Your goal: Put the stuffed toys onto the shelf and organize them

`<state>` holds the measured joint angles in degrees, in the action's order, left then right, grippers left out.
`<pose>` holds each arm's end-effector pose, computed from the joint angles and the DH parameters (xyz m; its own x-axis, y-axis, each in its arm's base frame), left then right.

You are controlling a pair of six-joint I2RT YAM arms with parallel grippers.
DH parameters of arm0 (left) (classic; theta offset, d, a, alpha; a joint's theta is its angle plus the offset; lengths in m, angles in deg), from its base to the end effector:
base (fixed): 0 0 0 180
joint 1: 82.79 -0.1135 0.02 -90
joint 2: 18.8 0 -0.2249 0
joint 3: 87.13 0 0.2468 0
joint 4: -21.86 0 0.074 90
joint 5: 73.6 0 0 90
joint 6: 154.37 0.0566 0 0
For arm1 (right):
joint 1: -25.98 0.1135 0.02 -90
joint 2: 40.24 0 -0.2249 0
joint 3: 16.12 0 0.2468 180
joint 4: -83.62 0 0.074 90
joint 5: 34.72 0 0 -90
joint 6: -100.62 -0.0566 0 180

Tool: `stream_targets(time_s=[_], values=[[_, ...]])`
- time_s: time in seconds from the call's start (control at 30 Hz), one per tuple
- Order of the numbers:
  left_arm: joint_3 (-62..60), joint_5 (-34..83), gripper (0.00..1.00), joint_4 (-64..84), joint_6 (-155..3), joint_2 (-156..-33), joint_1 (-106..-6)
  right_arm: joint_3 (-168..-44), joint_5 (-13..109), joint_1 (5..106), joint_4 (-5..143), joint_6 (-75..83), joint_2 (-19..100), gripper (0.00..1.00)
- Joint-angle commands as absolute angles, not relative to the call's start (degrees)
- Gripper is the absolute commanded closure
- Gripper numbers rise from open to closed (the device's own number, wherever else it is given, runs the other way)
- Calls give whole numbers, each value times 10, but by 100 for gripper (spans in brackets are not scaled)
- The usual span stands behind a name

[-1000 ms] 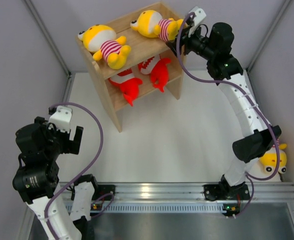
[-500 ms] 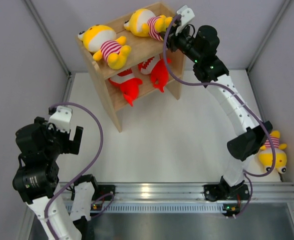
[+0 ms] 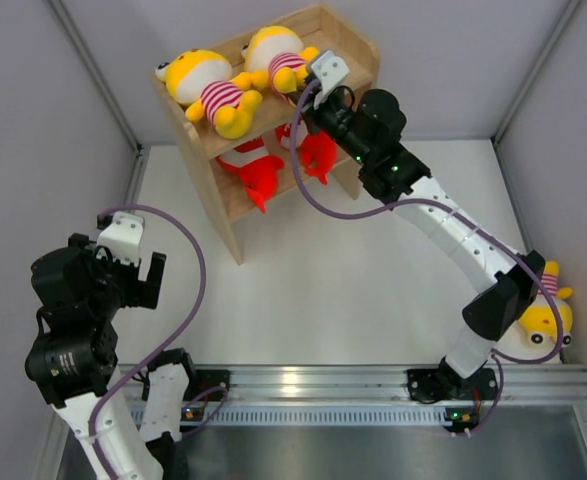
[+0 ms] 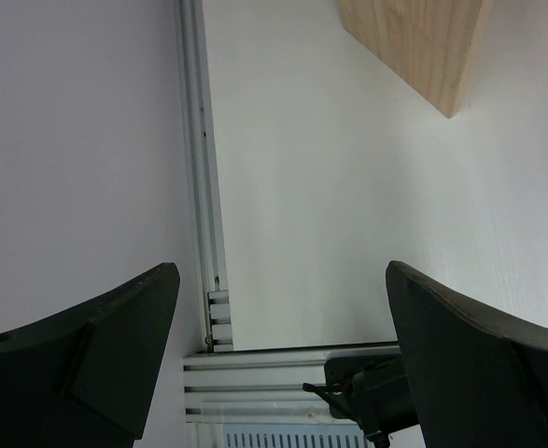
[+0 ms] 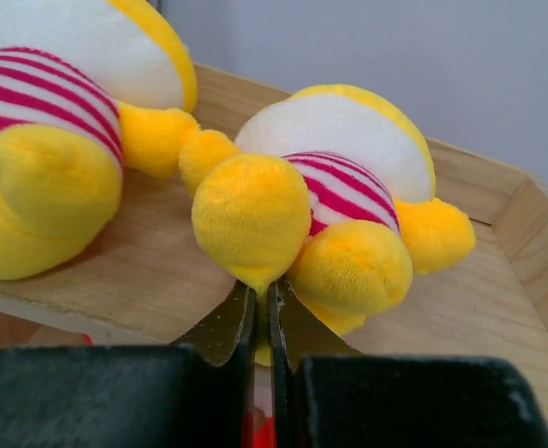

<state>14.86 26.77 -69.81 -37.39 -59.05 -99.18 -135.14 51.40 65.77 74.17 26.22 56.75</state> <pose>0.0773 0.0121 0.4115 -0.4846 0.3226 -0.8131 0.1032 0.9441 0.3131 0.3076 0.2612 0.4577 0.3465 -0.0605 -0.9361 -0.6189 0.7352 -0.2767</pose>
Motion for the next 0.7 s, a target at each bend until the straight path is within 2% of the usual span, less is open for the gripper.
stream_targets(time_s=[0.0,0.53,0.67], values=[[149,262,1,-676,-371,-589,-990,-1345,528,686,782,285,534,100],[145,262,1,-675,-368,-583,-989,-1341,392,688,787,299,517,100],[143,262,2,-675,-368,-581,-989,-1378,412,683,761,294,534,100]])
